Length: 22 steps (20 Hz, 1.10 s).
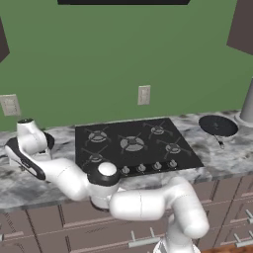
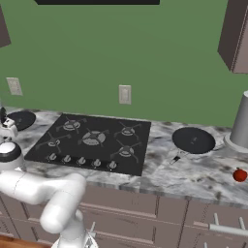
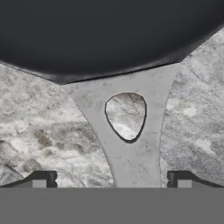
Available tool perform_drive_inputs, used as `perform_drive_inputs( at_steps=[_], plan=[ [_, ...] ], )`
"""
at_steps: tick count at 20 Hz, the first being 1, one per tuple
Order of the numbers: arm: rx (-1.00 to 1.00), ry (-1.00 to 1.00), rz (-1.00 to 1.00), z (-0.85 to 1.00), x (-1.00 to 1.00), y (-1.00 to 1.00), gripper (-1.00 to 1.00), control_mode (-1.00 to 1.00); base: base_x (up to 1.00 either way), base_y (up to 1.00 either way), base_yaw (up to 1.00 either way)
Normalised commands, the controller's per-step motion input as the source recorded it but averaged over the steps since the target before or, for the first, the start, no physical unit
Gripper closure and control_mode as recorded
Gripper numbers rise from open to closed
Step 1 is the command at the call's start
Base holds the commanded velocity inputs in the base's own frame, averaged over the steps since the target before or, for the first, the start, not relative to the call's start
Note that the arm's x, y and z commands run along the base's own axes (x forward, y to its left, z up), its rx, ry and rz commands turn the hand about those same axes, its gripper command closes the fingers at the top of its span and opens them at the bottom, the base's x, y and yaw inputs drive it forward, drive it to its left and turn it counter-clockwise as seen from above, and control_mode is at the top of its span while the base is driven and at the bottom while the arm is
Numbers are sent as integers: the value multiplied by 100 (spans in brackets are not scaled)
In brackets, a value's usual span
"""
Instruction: Place both pans onto different burners. Then place the bell pepper and the steak on different pans.
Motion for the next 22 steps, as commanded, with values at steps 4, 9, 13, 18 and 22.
perform_drive_inputs(
  at_steps=[4, 9, 13, 18, 22],
  plan=[
    [-4, 4, -1, -24, 8, 10, 100, -100, 0, 0, 0],
    [-3, 1, -1, 9, 0, 2, 100, -100, 0, 0, 0],
    [0, 0, -4, 34, -9, -16, 100, -100, 0, 0, 0],
    [0, 0, -7, 40, -29, -49, 100, -100, 0, 0, 0],
    [0, -3, -4, 16, -46, -72, 100, -100, 0, 0, 0]
  ],
)
